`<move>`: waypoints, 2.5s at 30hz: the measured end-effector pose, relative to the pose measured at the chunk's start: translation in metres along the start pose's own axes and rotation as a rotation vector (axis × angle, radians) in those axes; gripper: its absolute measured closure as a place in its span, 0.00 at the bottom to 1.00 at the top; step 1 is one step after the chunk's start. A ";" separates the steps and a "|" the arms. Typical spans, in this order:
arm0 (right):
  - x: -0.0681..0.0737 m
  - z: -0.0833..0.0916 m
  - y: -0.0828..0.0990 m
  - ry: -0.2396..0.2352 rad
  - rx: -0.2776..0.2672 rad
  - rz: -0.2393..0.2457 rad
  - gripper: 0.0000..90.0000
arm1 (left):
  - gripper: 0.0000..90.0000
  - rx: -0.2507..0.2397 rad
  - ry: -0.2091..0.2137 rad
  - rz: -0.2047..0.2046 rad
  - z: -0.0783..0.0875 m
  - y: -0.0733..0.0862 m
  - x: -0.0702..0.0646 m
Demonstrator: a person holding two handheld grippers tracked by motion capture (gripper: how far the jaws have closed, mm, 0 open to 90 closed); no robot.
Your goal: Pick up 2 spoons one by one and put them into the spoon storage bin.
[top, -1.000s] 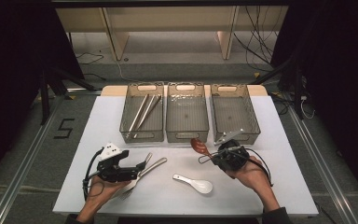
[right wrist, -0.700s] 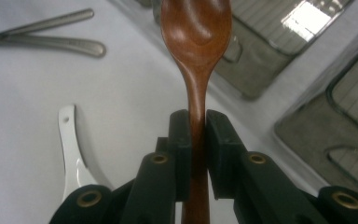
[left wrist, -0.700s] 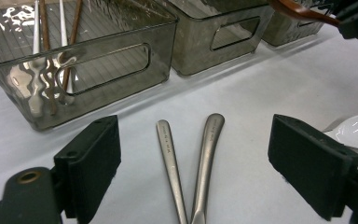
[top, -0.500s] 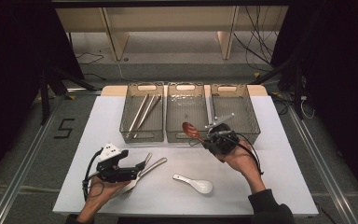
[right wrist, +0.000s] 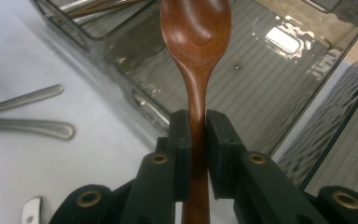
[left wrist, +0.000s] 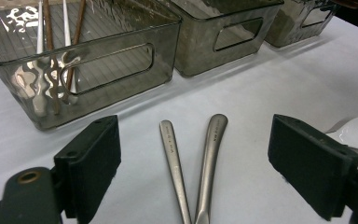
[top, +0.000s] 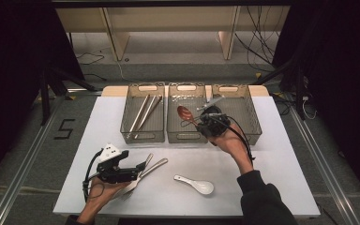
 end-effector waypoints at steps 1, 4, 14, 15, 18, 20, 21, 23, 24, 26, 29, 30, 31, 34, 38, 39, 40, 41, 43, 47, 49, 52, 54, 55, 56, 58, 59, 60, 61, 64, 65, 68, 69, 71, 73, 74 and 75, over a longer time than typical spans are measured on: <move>-0.002 -0.003 -0.003 0.001 0.000 -0.001 0.91 | 0.18 0.002 0.000 0.001 0.000 0.000 0.000; -0.006 -0.009 -0.010 0.012 0.011 -0.002 0.91 | 0.18 -0.002 -0.001 0.001 0.000 0.000 0.000; -0.018 -0.027 -0.031 0.040 0.044 -0.016 0.91 | 0.18 -0.006 -0.005 -0.001 0.001 0.000 0.001; -0.020 -0.028 -0.032 0.039 0.048 -0.013 0.91 | 0.19 -0.007 -0.005 0.000 0.001 0.000 0.001; -0.023 -0.033 -0.038 0.041 0.047 -0.023 0.91 | 0.19 -0.011 -0.005 0.004 0.001 -0.001 0.001; -0.024 -0.037 -0.042 0.044 0.055 -0.022 0.91 | 0.18 -0.012 -0.005 0.005 0.001 -0.001 0.001; -0.025 -0.039 -0.043 0.044 0.055 -0.030 0.91 | 0.19 -0.013 -0.005 0.005 0.001 -0.001 0.001; -0.026 -0.042 -0.046 0.050 0.057 -0.029 0.91 | 0.19 -0.012 -0.006 0.005 0.001 -0.001 0.001; -0.028 -0.044 -0.047 0.052 0.058 -0.027 0.91 | 0.19 -0.013 -0.005 0.006 0.001 -0.001 0.001; -0.029 -0.047 -0.049 0.056 0.060 -0.030 0.91 | 0.18 -0.012 -0.006 0.006 0.001 -0.001 0.001; -0.031 -0.052 -0.050 0.059 0.065 -0.039 0.91 | 0.19 -0.011 -0.006 0.006 0.001 -0.001 0.002; -0.031 -0.053 -0.050 0.060 0.072 -0.036 0.91 | 0.19 -0.013 -0.006 0.006 0.001 -0.001 0.001; -0.032 -0.054 -0.049 0.060 0.075 -0.039 0.91 | 0.18 -0.012 -0.006 0.006 0.001 0.000 0.001; -0.034 -0.058 -0.048 0.064 0.078 -0.051 0.91 | 0.18 -0.015 -0.006 0.009 0.001 -0.001 0.001; -0.036 -0.064 -0.048 0.065 0.086 -0.049 0.90 | 0.18 -0.017 -0.006 0.010 0.001 -0.001 0.001; -0.035 -0.066 -0.047 0.062 0.091 -0.052 0.90 | 0.18 -0.016 -0.006 0.010 0.001 -0.001 0.001; -0.034 -0.068 -0.048 0.056 0.085 -0.063 0.89 | 0.19 -0.015 -0.006 0.010 0.001 -0.001 0.001; -0.035 -0.069 -0.048 0.053 0.081 -0.059 0.86 | 0.18 -0.015 -0.006 0.010 0.001 -0.001 0.001; -0.033 -0.071 -0.048 0.035 0.082 -0.066 0.68 | 0.19 -0.013 -0.005 0.010 0.002 -0.001 0.002; -0.028 -0.069 -0.048 -0.002 0.072 -0.059 0.58 | 0.18 -0.013 -0.006 0.012 0.002 -0.001 0.002; -0.025 -0.066 -0.049 -0.016 0.068 -0.059 0.53 | 0.19 -0.013 -0.007 0.012 0.002 -0.001 0.002; -0.018 -0.059 -0.048 -0.041 0.052 -0.036 0.47 | 0.18 -0.013 -0.008 0.012 0.002 -0.001 0.002; -0.013 -0.055 -0.048 -0.053 0.047 -0.016 0.43 | 0.19 -0.009 -0.009 0.010 0.002 0.000 0.003; -0.010 -0.052 -0.047 -0.053 0.046 -0.012 0.41 | 0.18 -0.008 -0.009 0.010 0.001 0.000 0.003; -0.007 -0.050 -0.046 -0.060 0.042 -0.010 0.41 | 0.18 -0.009 -0.009 0.011 0.001 0.000 0.003; 0.000 -0.044 -0.044 -0.084 0.030 0.000 0.39 | 0.18 -0.012 -0.010 0.011 0.002 -0.001 0.003; 0.004 -0.041 -0.043 -0.090 0.028 0.011 0.39 | 0.18 -0.012 -0.010 0.012 0.002 -0.001 0.003; 0.007 -0.039 -0.042 -0.096 0.021 0.021 0.39 | 0.18 -0.012 -0.010 0.012 0.002 0.000 0.003; 0.010 -0.035 -0.040 -0.104 0.018 0.025 0.38 | 0.18 -0.012 -0.012 0.012 0.002 0.000 0.003; 0.018 -0.026 -0.035 -0.125 -0.005 0.038 0.37 | 0.18 -0.012 -0.011 0.012 0.002 0.000 0.003; 0.020 -0.023 -0.033 -0.128 -0.009 0.040 0.37 | 0.18 -0.013 -0.012 0.012 0.002 0.000 0.003; 0.027 -0.015 -0.026 -0.136 -0.026 0.054 0.36 | 0.18 -0.013 -0.011 0.011 0.001 0.000 0.003; 0.030 -0.013 -0.024 -0.136 -0.027 0.055 0.35 | 0.18 -0.013 -0.011 0.012 0.001 0.000 0.003; 0.035 -0.009 -0.019 -0.146 -0.032 0.063 0.35 | 0.18 -0.013 -0.012 0.011 0.001 0.000 0.003; 0.040 -0.006 -0.014 -0.156 -0.031 0.073 0.35 | 0.18 -0.012 -0.012 0.012 0.001 0.000 0.003; 0.043 -0.004 -0.011 -0.162 -0.027 0.076 0.35 | 0.18 -0.012 -0.012 0.012 0.001 0.000 0.003; 0.045 -0.003 -0.008 -0.170 -0.024 0.085 0.35 | 0.18 -0.013 -0.012 0.013 0.001 0.000 0.003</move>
Point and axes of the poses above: each handheld gripper's, and its own axes: z roughly backward along the jaws, y roughly out of its underside, x roughly to its left, the point moved 6 cm from there along -z, roughly forward along the jaws, and after that the axes turned 5 degrees about z, right-handed, at the moved point
